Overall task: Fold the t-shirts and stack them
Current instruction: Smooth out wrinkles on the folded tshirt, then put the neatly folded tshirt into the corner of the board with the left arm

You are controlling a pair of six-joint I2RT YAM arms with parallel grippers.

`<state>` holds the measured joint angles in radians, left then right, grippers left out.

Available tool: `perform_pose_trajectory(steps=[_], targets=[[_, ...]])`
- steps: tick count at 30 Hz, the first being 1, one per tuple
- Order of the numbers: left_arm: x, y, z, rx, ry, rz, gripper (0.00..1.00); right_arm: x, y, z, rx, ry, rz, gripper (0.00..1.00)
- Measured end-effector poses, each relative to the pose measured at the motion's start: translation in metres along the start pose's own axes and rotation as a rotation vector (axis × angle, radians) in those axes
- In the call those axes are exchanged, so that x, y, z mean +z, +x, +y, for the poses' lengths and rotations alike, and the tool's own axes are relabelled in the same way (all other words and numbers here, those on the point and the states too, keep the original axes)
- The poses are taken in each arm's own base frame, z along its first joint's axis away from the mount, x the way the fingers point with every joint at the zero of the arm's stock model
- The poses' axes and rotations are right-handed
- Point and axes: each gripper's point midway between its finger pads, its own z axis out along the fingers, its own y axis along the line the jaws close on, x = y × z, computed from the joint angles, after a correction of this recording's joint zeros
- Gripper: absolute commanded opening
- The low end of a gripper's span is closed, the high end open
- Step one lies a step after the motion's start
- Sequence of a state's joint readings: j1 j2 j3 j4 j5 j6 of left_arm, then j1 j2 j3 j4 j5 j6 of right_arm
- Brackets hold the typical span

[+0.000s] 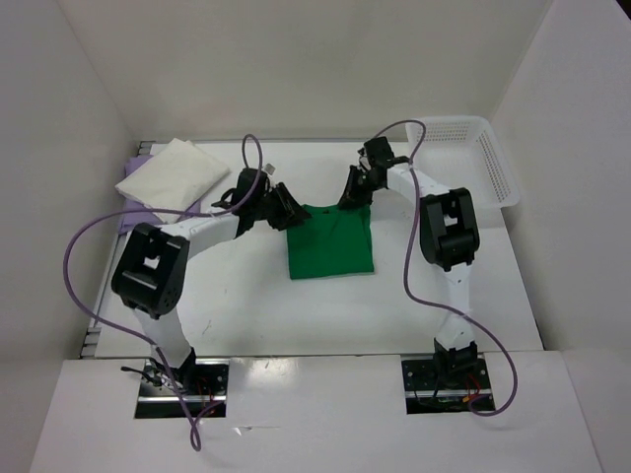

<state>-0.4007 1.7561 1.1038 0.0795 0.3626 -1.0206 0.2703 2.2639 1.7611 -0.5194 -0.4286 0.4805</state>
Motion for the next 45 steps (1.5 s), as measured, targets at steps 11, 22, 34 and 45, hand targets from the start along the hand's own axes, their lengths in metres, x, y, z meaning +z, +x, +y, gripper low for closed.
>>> perform_pose_trajectory(steps=[11,22,34,45], targets=[[0.048,-0.02,0.08,-0.084,-0.122,0.033,0.41,-0.095,0.043,0.033,-0.044,-0.09,-0.09,0.0],[0.04,-0.06,0.083,-0.099,-0.085,-0.049,0.62,-0.066,0.142,-0.058,0.148,0.073,0.107,0.0],[0.003,-0.037,0.104,-0.018,-0.154,-0.019,0.72,-0.098,0.095,-0.017,0.078,-0.014,-0.029,0.56],[0.046,-0.003,0.073,0.118,-0.103,0.08,0.65,-0.162,0.059,-0.001,0.068,-0.089,-0.188,0.56]])
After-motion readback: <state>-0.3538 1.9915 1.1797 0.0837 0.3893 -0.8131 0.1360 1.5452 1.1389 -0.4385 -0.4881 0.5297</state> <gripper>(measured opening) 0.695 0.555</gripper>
